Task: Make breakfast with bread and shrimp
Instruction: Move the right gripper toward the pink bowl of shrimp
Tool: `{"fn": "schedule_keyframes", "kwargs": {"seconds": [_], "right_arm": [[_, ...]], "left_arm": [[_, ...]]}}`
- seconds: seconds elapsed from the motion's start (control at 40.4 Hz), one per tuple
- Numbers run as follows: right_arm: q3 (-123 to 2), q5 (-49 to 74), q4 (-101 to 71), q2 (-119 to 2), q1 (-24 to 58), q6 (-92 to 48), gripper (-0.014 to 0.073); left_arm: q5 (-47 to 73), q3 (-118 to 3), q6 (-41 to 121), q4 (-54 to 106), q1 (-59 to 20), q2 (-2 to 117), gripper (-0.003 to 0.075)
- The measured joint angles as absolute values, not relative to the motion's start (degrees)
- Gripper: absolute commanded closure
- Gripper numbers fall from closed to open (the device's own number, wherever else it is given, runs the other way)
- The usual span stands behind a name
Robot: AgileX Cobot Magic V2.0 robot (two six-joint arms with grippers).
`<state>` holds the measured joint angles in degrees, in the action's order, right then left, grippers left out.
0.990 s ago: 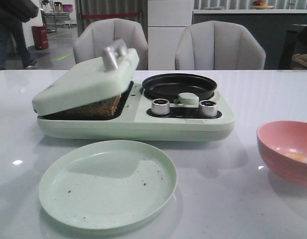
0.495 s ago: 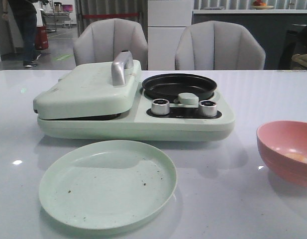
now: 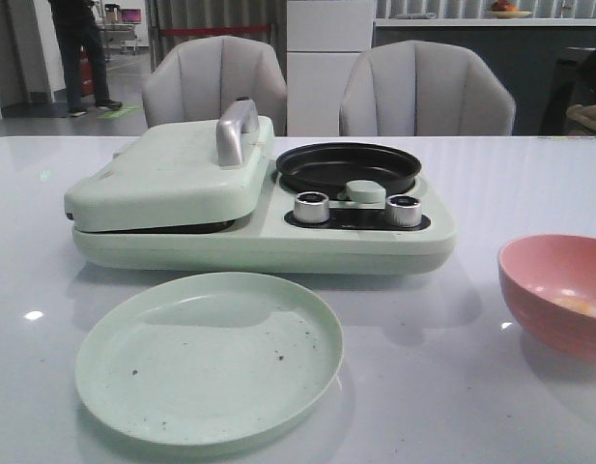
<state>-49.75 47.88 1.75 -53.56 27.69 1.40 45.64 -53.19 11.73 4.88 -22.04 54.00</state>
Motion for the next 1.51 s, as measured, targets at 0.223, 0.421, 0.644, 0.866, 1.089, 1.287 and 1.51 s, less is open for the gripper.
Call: {"fn": "schedule_keyframes", "kwargs": {"seconds": [0.223, 0.421, 0.644, 0.866, 1.089, 1.287, 1.51], "right_arm": [[-49.75, 47.88, 1.75, -53.56, 27.69, 1.4, 0.0046], [-49.75, 47.88, 1.75, -53.56, 27.69, 1.4, 0.0046], [-49.75, 47.88, 1.75, -53.56, 27.69, 1.4, 0.0046], [-49.75, 47.33, 1.75, -53.56, 27.69, 1.4, 0.0046], [-49.75, 45.46, 1.46, -53.56, 27.69, 1.4, 0.0046], [-50.39, 45.73, 3.42, -56.27, 24.65, 3.05, 0.0046], [-53.62, 48.03, 3.54, -61.7, 12.27, 3.69, 0.0046]], "left_arm": [[46.5, -50.88, 10.82, 5.17, -22.04, 45.36, 0.0621], [46.89, -50.7, 10.82, 8.15, -22.04, 44.12, 0.0621], [47.02, -50.61, 10.82, 9.12, -22.04, 44.12, 0.0621], [47.02, -50.61, 10.78, 9.24, -22.04, 44.12, 0.062], [47.02, -50.61, 10.78, 9.24, -22.04, 44.12, 0.0621], [47.02, -50.61, 10.78, 9.34, -22.04, 44.12, 0.0621], [47.02, -50.61, 10.69, 9.34, -22.04, 44.12, 0.0621]]}}
